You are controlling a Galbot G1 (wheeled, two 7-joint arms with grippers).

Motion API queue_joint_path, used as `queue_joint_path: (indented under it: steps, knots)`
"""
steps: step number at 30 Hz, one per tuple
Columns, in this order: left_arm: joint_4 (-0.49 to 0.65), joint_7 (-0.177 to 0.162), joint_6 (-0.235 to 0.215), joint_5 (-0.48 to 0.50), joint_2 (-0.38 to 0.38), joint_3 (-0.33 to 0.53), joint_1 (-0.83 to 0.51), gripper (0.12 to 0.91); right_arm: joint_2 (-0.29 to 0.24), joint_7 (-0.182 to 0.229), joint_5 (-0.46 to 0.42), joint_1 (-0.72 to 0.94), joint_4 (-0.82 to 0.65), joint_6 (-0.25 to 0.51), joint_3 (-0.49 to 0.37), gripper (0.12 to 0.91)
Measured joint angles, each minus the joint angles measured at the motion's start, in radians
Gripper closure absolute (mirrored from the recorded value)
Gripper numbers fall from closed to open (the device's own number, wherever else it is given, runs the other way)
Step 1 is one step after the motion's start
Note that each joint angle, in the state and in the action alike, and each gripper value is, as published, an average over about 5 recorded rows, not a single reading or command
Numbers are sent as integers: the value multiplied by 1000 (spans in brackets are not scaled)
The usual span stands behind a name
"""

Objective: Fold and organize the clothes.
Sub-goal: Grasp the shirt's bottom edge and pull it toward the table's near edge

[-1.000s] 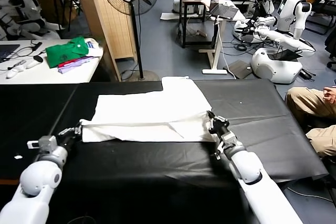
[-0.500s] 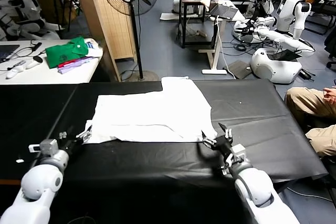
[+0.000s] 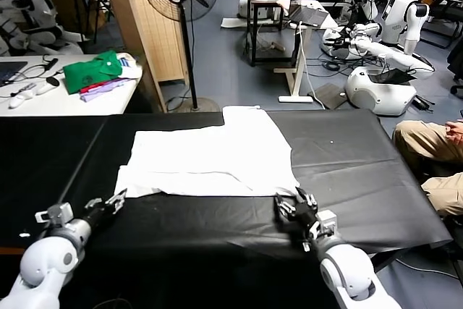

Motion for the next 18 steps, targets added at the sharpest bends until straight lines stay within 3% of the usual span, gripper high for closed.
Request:
queue_joint_path:
  steps: [2, 5, 10, 18]
  knots:
    - [-2, 5, -18, 34, 1, 4, 4, 843, -3, 17, 17, -8, 12, -17, 5, 883]
    - [-12, 24, -55, 127, 5, 9, 18, 905, -14, 47, 49, -24, 47, -57, 16, 904]
    - [-58, 39, -87, 274, 21, 0, 65, 903, -39, 89, 79, -63, 129, -136, 38, 905]
    - [-202, 26, -56, 303, 57, -35, 188, 903, -62, 128, 77, -176, 286, -262, 79, 905]
